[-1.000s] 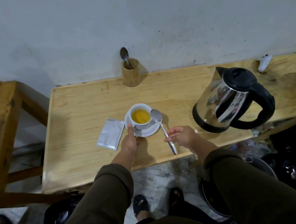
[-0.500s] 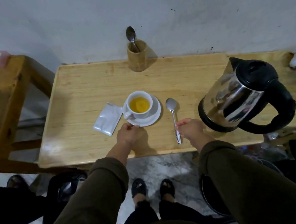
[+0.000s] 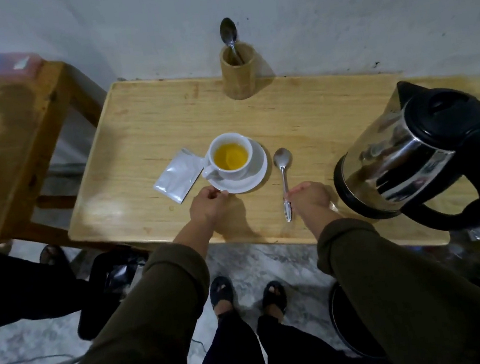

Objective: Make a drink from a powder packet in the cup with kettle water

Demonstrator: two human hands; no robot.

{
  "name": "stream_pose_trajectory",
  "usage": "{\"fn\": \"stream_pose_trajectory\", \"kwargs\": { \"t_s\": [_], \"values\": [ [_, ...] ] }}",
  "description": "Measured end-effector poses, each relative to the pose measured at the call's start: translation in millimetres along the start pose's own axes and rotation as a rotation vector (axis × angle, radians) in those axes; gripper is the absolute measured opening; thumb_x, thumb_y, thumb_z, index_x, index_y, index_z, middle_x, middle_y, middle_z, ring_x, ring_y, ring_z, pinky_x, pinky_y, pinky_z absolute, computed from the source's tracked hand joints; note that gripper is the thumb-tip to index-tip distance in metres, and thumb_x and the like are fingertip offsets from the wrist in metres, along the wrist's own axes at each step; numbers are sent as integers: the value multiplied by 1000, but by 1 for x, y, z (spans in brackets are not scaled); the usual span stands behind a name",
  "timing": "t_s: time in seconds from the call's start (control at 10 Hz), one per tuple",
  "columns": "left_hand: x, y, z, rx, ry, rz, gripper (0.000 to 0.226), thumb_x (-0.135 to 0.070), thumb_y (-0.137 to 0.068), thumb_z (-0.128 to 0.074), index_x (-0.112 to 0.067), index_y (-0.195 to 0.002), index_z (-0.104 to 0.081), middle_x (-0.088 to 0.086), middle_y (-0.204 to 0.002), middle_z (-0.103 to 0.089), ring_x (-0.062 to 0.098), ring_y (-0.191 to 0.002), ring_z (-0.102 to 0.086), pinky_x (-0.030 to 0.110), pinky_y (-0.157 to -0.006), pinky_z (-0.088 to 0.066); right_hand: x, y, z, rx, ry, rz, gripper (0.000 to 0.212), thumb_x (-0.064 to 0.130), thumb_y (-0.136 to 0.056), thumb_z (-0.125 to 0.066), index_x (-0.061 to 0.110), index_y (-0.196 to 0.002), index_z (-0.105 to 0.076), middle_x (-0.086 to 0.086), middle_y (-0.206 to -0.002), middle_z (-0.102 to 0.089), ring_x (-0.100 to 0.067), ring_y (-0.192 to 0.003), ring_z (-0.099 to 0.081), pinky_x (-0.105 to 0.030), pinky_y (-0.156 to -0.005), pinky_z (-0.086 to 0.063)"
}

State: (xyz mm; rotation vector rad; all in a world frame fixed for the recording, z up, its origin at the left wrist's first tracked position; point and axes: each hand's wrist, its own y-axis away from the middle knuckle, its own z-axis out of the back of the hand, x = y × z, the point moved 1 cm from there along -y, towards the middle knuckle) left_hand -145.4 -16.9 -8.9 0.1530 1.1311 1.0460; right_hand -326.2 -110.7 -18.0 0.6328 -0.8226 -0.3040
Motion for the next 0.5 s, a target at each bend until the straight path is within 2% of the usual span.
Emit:
{"fn": "stream_pose_trajectory", "kwargs": {
  "t_s": [0.2,0.3,0.4,0.5],
  "values": [
    [-1,3,0,13,5,0,36,-27,-91,-56,-8,-121,-60,12,-124,-64,30,-117,-57,42,-106,-43,2,1,6,-8,73,22,23,18,-80,-65,27,-61,-55,-2,-87,-63,-17,-83,-58,-32,-89,-53],
    [-3,4,3,21,20,1,36,-26,-91,-56,-8,-122,-60,11,-125,-63,29,-118,-56,41,-106,-43,10,7,6,-60,178,24,12,26,-80,-70,18,-72,-64,-6,-97,-70,-25,-99,-65,-36,-94,-53],
    [1,1,9,36,67,14,34,-25,-91,-56,-9,-121,-61,8,-125,-62,27,-118,-55,36,-104,-43,17,10,9,-106,223,43,19,27,-83,-66,9,-90,-69,-11,-108,-71,-30,-106,-63,-36,-94,-52],
    [16,1,19,20,75,29,29,-22,-88,-57,-11,-113,-67,8,-120,-66,28,-117,-58,38,-106,-43,20,32,15,-180,213,56,21,22,-87,-61,6,-97,-70,-12,-109,-70,-31,-106,-62,-30,-86,-48]
  ]
}}
